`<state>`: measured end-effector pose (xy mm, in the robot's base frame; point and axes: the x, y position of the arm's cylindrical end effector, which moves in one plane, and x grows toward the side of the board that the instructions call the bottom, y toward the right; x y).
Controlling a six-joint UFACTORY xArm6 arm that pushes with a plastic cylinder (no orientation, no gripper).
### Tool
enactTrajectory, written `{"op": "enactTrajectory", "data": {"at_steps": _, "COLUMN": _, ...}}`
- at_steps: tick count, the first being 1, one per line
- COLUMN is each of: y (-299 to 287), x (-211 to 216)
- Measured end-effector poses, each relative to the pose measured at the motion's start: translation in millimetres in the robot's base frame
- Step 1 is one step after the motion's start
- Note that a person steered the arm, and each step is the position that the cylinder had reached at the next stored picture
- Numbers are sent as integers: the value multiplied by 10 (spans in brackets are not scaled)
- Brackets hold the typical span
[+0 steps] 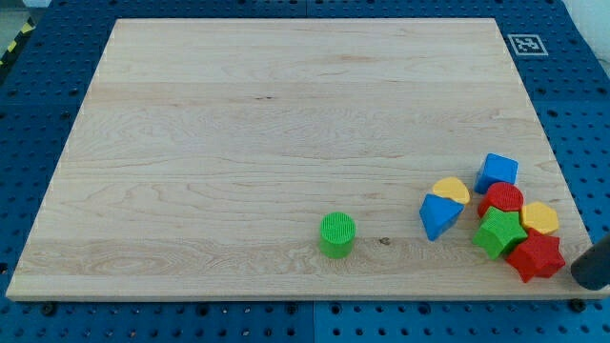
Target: Place the yellow hexagon right to the blue cube
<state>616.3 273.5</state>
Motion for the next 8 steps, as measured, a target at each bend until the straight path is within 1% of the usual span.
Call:
{"op": "enactTrajectory", "data": {"at_steps": 2, "y": -26, "x": 16}}
{"op": "enactTrajectory", "data": {"at_steps": 3, "y": -180, "x": 18}}
{"op": "enactTrajectory", "data": {"at_steps": 5, "y": -275, "x": 13}}
{"op": "enactTrajectory", "data": {"at_steps": 6, "y": -282, "x": -115}}
{"op": "enactTrajectory", "data": {"at_steps": 8, "y": -281, "x": -670}}
